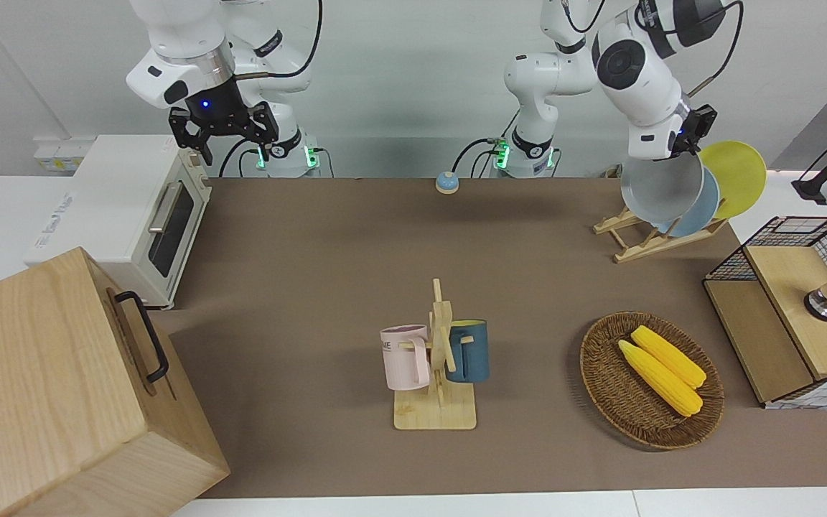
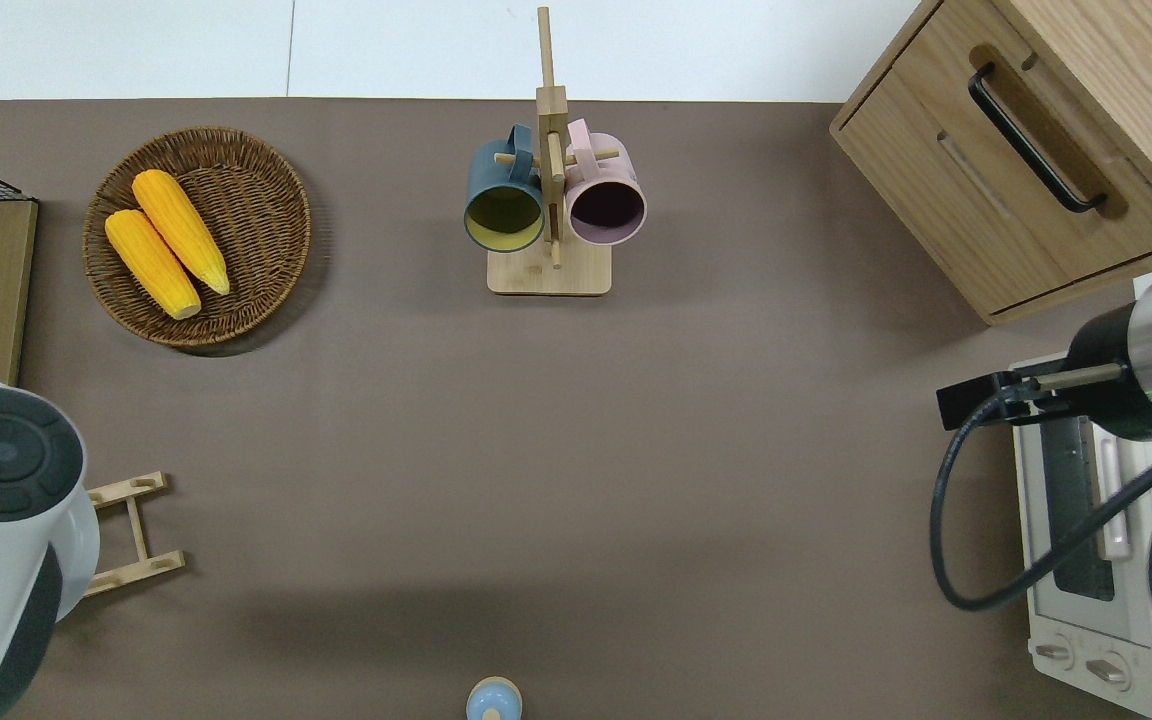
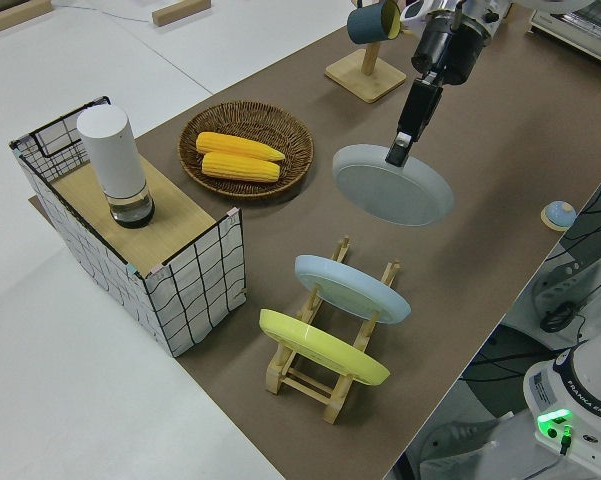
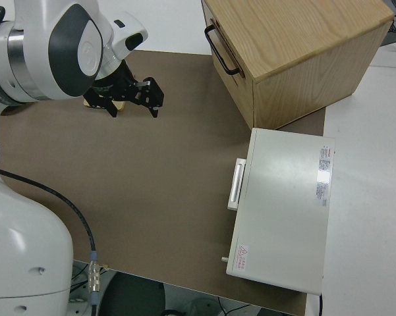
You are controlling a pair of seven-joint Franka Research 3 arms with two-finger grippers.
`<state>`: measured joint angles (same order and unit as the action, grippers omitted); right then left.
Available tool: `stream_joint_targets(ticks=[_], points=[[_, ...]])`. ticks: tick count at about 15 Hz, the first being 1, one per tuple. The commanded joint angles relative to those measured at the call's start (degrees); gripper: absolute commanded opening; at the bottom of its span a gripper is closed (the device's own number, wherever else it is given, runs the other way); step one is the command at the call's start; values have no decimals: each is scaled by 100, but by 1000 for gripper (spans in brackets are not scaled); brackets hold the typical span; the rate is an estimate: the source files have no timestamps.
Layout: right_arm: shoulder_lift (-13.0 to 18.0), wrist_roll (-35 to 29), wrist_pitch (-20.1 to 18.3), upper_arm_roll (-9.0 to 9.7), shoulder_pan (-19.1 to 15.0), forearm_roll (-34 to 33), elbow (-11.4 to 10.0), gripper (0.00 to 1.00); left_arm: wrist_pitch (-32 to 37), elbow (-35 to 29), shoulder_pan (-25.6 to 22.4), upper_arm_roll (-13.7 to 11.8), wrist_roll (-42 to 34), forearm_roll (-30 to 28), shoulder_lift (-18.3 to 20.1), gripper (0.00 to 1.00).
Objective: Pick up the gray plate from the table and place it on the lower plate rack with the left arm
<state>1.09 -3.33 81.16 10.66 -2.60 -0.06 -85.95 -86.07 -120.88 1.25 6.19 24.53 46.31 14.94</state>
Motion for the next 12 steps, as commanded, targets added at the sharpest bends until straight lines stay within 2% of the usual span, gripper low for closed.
stream_joint_targets(ticks=[1, 5, 12], points=[[14, -1, -83, 33, -56, 59, 35, 987, -68, -304, 112, 14, 333, 229, 9, 0], [14, -1, -83, 33, -56, 59, 35, 990, -270, -786, 217, 14, 1025, 421, 0, 0], [14, -1, -83, 33, -56, 59, 35, 990, -261, -1183, 297, 14, 1369, 730, -88, 0]])
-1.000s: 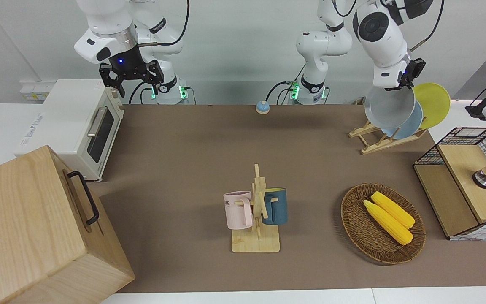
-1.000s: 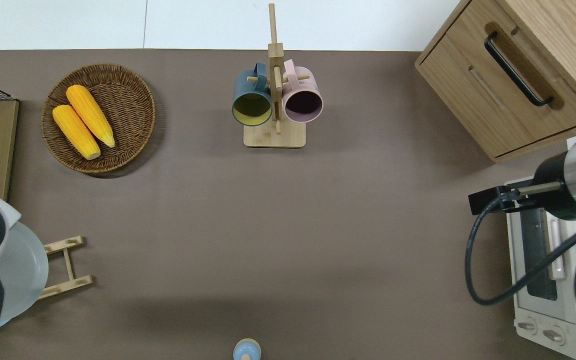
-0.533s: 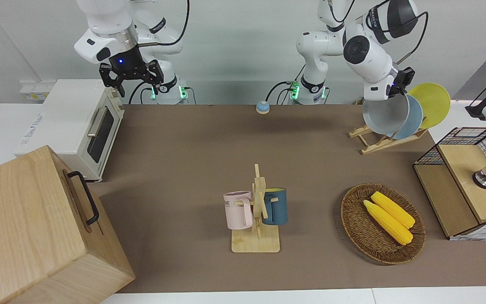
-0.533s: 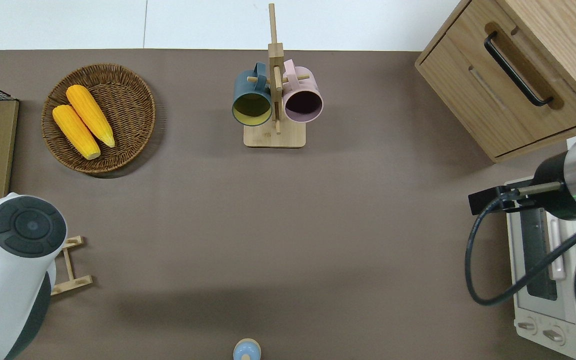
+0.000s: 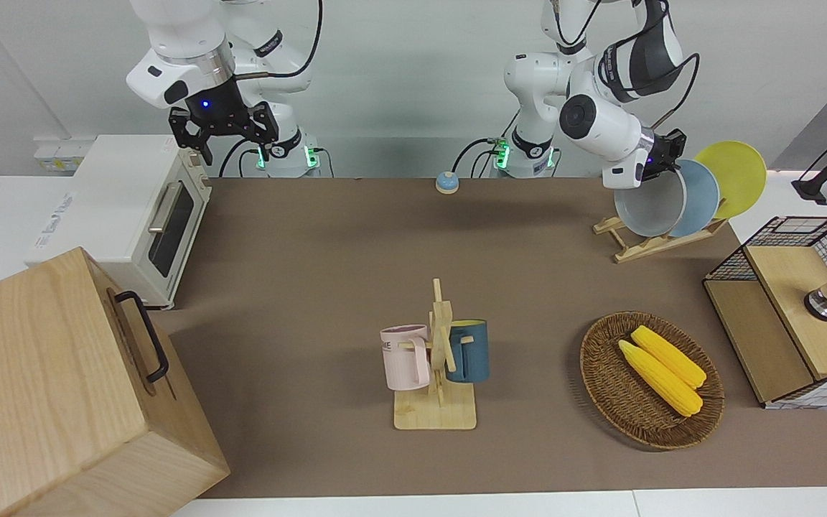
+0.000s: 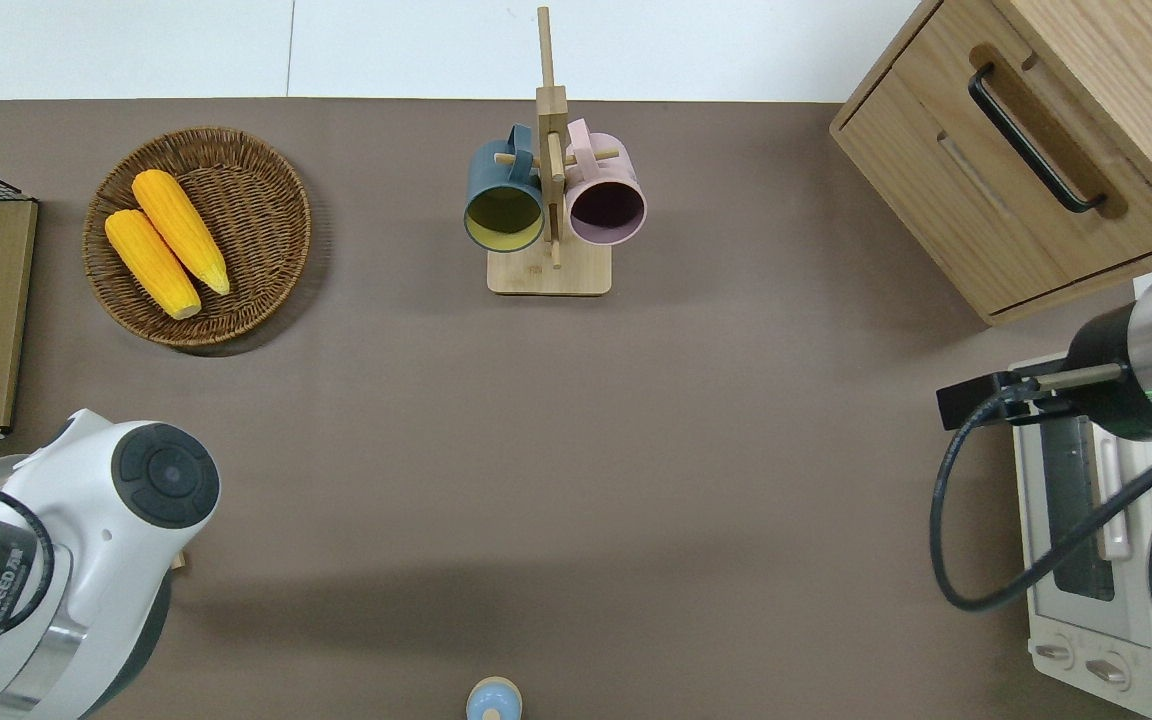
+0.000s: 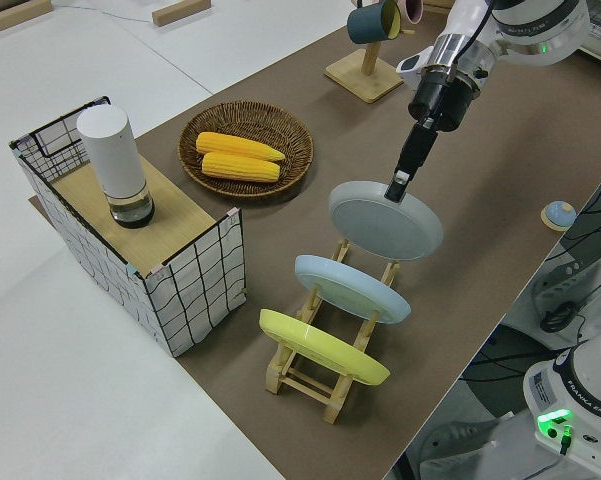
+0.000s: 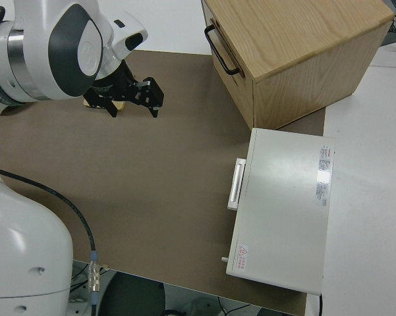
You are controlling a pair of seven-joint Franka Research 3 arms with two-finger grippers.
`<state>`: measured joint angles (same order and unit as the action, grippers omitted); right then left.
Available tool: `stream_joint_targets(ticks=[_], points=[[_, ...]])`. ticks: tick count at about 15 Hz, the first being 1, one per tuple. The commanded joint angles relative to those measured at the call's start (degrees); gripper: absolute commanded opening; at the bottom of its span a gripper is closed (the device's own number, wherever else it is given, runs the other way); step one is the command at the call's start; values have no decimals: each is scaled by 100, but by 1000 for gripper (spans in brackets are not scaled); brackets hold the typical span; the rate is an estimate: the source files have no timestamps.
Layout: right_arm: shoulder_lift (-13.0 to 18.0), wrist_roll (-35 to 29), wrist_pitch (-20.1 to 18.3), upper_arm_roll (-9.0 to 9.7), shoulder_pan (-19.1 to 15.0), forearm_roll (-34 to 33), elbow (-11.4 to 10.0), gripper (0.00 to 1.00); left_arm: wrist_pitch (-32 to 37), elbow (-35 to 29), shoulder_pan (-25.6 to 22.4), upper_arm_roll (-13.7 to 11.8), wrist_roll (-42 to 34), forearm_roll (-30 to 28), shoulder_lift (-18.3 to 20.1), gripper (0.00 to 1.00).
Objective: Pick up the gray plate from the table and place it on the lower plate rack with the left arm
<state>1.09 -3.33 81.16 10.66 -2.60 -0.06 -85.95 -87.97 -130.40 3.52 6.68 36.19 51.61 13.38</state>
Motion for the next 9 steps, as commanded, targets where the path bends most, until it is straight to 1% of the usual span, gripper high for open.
stream_joint_targets(ticks=[1, 3, 6, 9], points=[[14, -1, -83, 33, -56, 59, 35, 987, -80, -275, 70, -26, 344, 209, 59, 0], [14, -1, -83, 33, -56, 59, 35, 990, -116, -381, 175, -26, 537, 209, 16, 0], [14, -1, -83, 33, -56, 59, 35, 987, -116, -381, 271, -9, 958, 218, -282, 0], [14, -1, -83, 33, -56, 59, 35, 987, -116, -381, 386, -9, 1311, 209, -485, 0]])
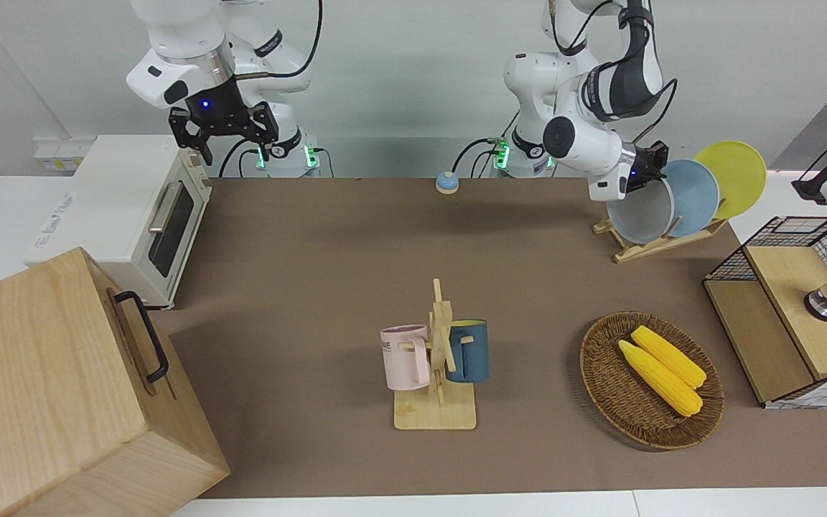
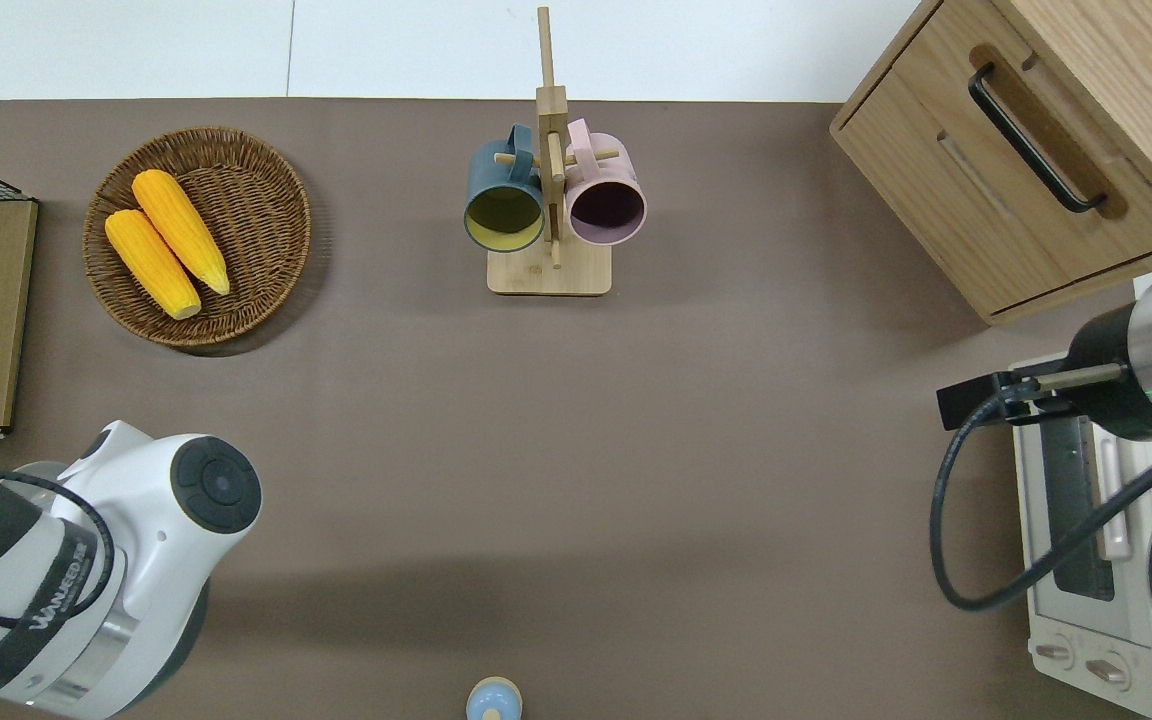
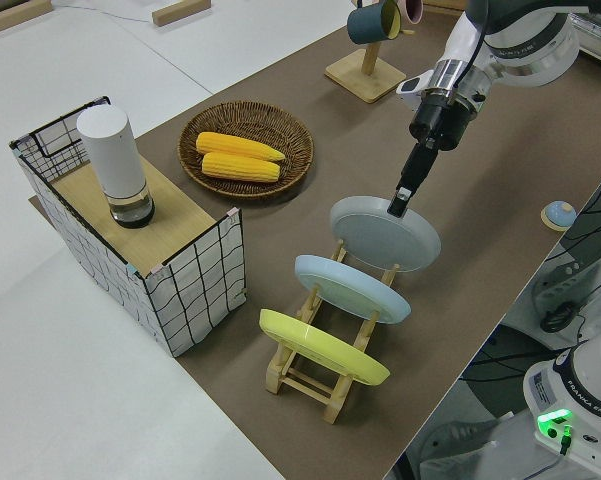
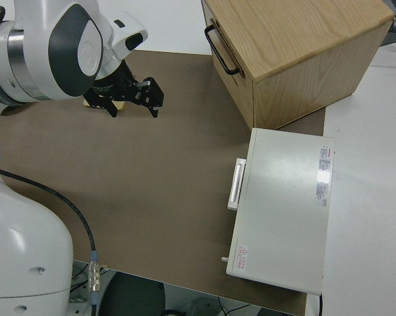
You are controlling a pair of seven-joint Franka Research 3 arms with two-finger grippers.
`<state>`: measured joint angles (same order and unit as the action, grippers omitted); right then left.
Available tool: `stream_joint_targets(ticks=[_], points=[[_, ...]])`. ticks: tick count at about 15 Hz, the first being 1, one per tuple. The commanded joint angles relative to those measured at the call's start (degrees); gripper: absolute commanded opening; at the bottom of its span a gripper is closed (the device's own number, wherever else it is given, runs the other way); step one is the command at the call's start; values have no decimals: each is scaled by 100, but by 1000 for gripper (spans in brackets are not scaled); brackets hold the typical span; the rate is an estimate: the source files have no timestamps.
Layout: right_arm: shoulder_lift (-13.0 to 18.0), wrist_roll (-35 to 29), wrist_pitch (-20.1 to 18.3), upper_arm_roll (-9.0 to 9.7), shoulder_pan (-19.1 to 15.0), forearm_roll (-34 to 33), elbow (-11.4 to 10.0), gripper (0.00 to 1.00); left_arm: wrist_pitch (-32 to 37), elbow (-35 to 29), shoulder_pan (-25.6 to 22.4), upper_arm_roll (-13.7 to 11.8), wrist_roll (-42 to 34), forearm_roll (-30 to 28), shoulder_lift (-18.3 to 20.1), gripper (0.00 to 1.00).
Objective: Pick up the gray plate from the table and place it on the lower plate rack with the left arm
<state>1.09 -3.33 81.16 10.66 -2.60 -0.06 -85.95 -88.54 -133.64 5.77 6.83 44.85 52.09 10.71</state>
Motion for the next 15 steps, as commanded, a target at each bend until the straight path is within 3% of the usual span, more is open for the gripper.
stream_joint_targets(ticks=[1, 6, 8, 9, 10, 11, 15], points=[[14, -1, -83, 33, -56, 59, 35, 990, -58, -57, 188, -32, 498, 161, -262, 0], [14, -1, -83, 33, -56, 59, 35, 987, -225, -48, 162, -32, 507, 161, -315, 26], [14, -1, -83, 33, -56, 59, 35, 990, -243, -39, 144, -32, 472, 161, -324, 545], [14, 8, -83, 33, -56, 59, 35, 990, -251, -31, 135, -32, 428, 161, -324, 676], [14, -1, -83, 33, -56, 59, 35, 987, -260, -22, 127, -41, 411, 161, -324, 920], [14, -1, -83, 33, -56, 59, 35, 987, -260, -13, 127, -41, 384, 161, -324, 993], [14, 8, -83, 33, -56, 59, 35, 990, -260, 153, 153, -32, 358, 64, -315, 995]])
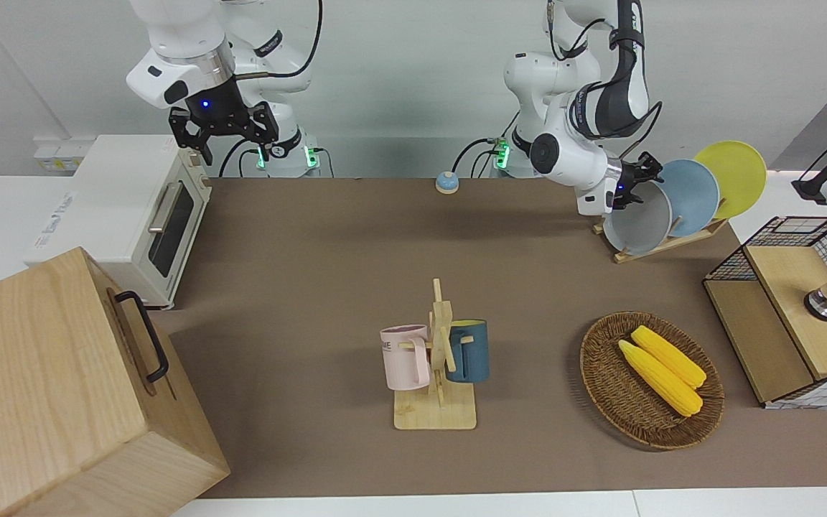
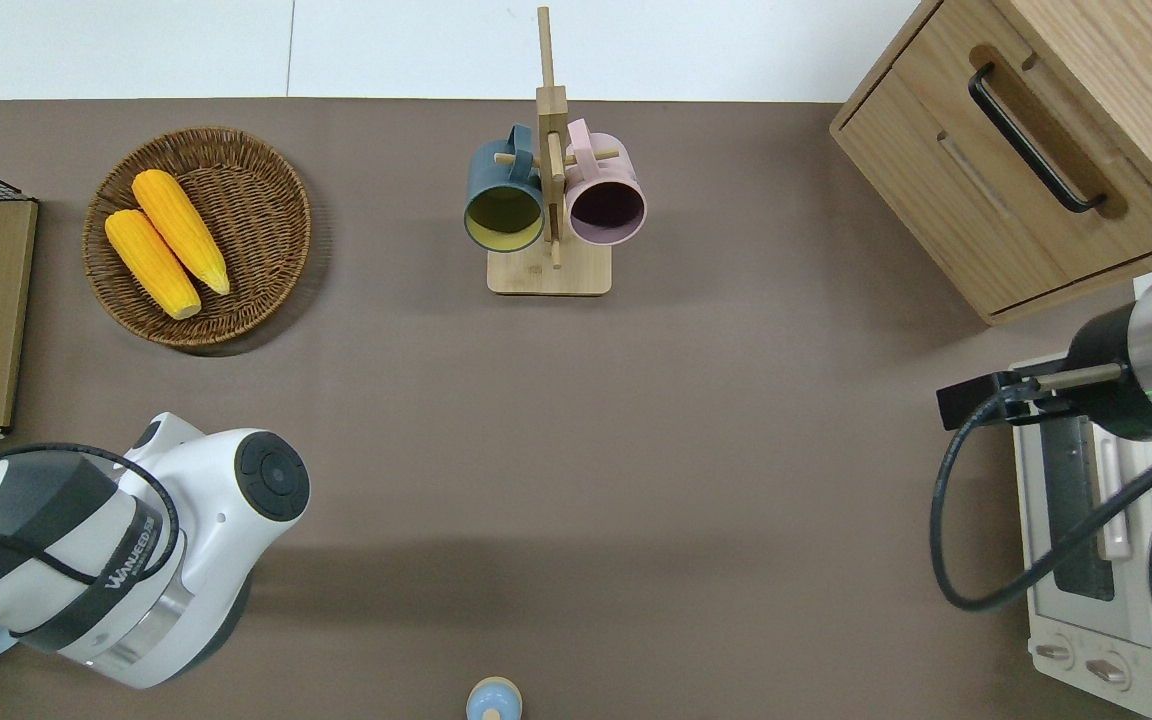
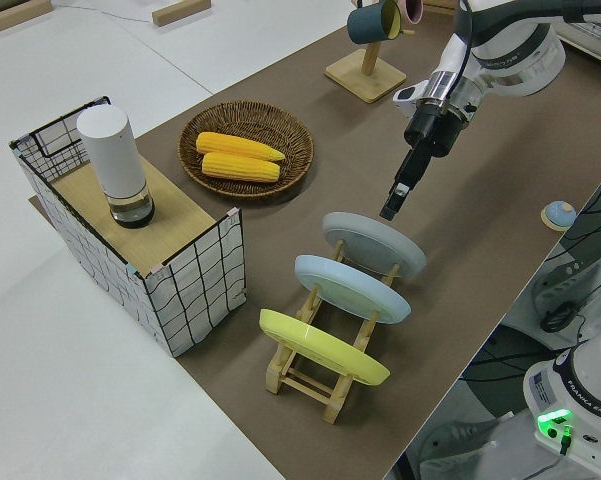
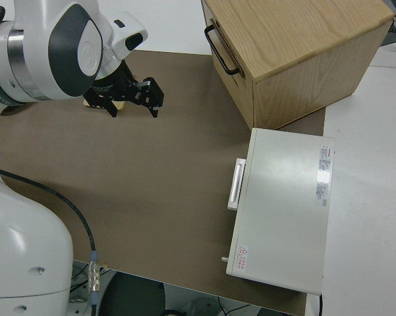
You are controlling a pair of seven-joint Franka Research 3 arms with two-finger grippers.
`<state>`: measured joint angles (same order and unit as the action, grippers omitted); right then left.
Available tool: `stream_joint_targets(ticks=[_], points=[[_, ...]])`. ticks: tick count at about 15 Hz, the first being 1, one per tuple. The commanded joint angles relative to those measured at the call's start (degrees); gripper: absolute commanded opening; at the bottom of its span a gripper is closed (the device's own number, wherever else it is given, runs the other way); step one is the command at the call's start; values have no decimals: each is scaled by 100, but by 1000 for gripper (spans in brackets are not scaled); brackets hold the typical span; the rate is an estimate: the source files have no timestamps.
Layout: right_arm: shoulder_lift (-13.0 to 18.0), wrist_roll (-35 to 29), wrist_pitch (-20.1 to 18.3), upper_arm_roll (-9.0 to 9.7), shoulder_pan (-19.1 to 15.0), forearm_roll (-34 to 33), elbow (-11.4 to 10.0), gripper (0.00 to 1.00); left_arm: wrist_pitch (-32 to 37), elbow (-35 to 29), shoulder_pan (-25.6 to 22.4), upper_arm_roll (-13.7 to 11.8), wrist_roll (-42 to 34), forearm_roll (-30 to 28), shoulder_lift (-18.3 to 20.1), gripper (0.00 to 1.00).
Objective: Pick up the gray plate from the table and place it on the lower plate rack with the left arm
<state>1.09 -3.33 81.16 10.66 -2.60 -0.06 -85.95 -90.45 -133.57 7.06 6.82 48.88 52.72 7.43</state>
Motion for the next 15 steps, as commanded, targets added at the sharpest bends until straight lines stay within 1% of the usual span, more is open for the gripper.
stream_joint_targets(ticks=[1, 5, 7, 9, 11, 13, 15], points=[[14, -1, -83, 33, -56, 59, 35, 987, -69, 260, 15, -32, -71, -77, 4, 995], [14, -1, -83, 33, -56, 59, 35, 990, -60, 866, 15, -58, -518, -744, -31, 995], [14, -1, -83, 33, -56, 59, 35, 987, -16, 1244, 15, -58, -634, -1165, -40, 995], [14, -1, -83, 33, -56, 59, 35, 990, 54, 1770, 32, -58, -669, -1762, -40, 991], [14, -1, -83, 33, -56, 59, 35, 990, 150, 2149, 41, -40, -993, -2334, -31, 991], [14, 8, -83, 33, -56, 59, 35, 990, 396, 2658, 32, -49, -1554, -2957, 4, 991], [14, -1, -83, 33, -56, 59, 35, 990, 388, 2967, -3, -119, -2003, -3817, 48, 989]])
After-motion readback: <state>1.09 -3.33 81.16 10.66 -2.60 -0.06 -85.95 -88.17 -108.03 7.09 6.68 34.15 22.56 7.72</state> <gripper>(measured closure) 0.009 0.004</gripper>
